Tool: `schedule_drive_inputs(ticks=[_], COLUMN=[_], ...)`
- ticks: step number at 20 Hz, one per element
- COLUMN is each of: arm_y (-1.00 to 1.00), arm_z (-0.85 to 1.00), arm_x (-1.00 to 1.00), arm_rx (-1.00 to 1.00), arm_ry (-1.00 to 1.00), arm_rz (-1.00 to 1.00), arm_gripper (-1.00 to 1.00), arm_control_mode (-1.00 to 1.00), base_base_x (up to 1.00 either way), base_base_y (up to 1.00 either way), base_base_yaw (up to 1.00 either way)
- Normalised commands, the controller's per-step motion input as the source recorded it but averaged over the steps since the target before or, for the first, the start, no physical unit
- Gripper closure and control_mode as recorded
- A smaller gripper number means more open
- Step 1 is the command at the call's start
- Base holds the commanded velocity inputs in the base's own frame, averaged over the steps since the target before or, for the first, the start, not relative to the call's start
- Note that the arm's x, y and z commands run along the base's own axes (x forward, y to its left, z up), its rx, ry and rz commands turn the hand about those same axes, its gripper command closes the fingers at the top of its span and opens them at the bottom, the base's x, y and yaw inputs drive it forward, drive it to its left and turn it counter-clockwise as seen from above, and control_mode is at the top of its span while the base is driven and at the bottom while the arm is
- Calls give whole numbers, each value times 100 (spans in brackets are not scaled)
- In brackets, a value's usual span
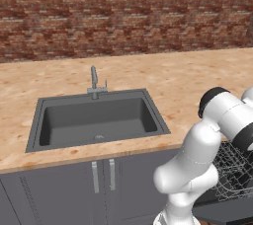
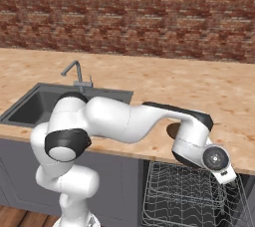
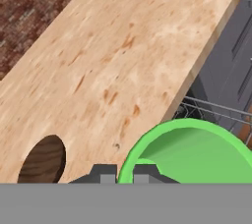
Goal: Pick up the cup and bowl from the counter, place them in the dishwasher, and close the dishwasher door.
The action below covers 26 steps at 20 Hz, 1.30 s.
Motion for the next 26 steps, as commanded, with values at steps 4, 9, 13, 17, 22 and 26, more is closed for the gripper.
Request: schedule_drive_inputs(ticks=[4, 9, 13, 17, 22, 26], arm_y=[2, 1, 0, 0, 0, 0], arm_z=[-39, -47, -49, -50, -47, -43], arm_x=[-3, -2, -4, -4, 0, 0], arm_rx=[0, 1, 10, 13, 9, 4], arm_ry=[0, 0, 0, 0, 0, 0], arm_rz=[0, 0, 0, 0, 0, 0], arm_gripper=[100, 100, 100, 100, 100, 100], arm_control_mode=[-100, -100, -100, -100, -100, -100], base_base_x=[0, 0, 0, 0, 0, 0], base_base_y=[0, 0, 0, 0, 0, 0], base_base_yaw=[0, 0, 0, 0, 0, 0])
